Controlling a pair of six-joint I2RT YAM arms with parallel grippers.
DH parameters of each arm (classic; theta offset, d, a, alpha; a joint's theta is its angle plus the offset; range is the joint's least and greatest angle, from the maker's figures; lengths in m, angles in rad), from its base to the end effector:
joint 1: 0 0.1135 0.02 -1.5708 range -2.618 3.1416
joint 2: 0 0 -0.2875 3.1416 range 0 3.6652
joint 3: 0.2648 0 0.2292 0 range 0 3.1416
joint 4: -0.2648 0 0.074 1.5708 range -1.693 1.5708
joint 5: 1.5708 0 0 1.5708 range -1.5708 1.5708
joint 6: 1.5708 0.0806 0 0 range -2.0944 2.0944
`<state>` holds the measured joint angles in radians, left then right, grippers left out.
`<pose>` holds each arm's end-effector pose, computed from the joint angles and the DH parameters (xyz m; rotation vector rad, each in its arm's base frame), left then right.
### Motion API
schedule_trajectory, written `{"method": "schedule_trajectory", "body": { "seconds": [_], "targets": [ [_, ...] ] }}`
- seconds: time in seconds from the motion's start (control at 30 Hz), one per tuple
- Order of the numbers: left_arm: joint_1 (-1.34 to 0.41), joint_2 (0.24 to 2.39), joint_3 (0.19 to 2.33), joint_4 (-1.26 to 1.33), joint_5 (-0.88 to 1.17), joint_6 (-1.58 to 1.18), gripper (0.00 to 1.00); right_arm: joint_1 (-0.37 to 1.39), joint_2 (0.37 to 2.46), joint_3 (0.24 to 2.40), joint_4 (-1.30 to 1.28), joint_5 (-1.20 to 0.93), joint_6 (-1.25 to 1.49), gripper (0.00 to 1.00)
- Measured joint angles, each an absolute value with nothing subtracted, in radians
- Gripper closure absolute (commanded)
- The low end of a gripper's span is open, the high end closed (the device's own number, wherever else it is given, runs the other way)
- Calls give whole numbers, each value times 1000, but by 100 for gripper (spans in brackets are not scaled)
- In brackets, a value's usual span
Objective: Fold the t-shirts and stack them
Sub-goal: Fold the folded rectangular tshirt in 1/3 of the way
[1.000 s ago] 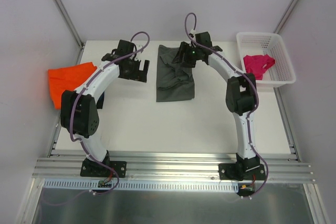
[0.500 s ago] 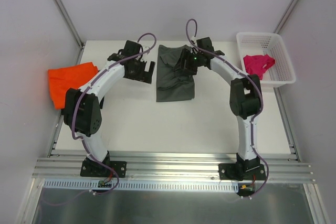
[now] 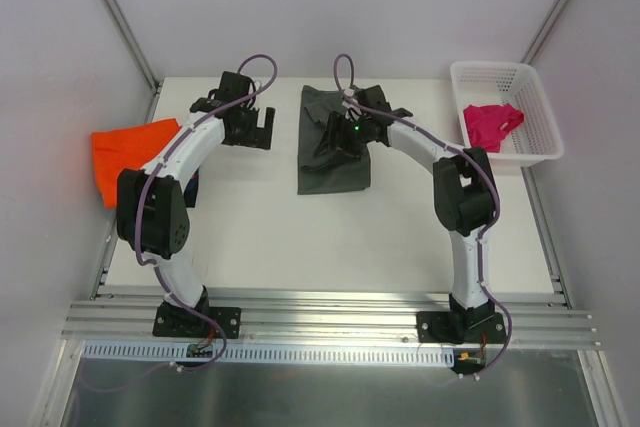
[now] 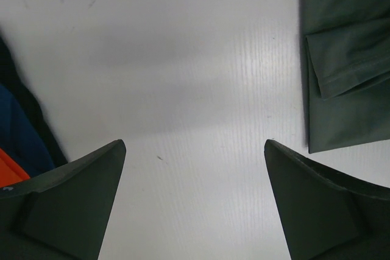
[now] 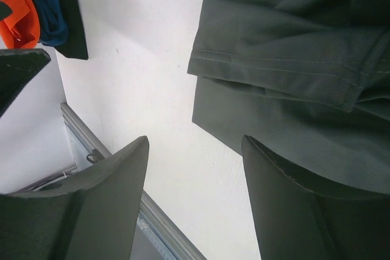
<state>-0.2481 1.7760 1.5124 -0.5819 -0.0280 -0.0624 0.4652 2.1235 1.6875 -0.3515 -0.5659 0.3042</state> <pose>0.3983 -0.0986 0.2796 0.2115 2.4095 -0.1085 0.4248 0.2616 0.2185 -0.4853 2.3941 1.0295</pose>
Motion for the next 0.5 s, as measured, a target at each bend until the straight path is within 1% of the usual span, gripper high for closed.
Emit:
{"method": "schedule_trajectory", "body": {
  "seconds": [0.2, 0.5],
  "targets": [
    [-217, 1756, 1512, -582, -39, -62, 1, 484, 2129, 1688, -348, -566, 306, 34],
    [-189, 1720, 1508, -582, -46, -62, 1, 487, 2214, 1709, -353, -561, 299, 34]
  ]
}}
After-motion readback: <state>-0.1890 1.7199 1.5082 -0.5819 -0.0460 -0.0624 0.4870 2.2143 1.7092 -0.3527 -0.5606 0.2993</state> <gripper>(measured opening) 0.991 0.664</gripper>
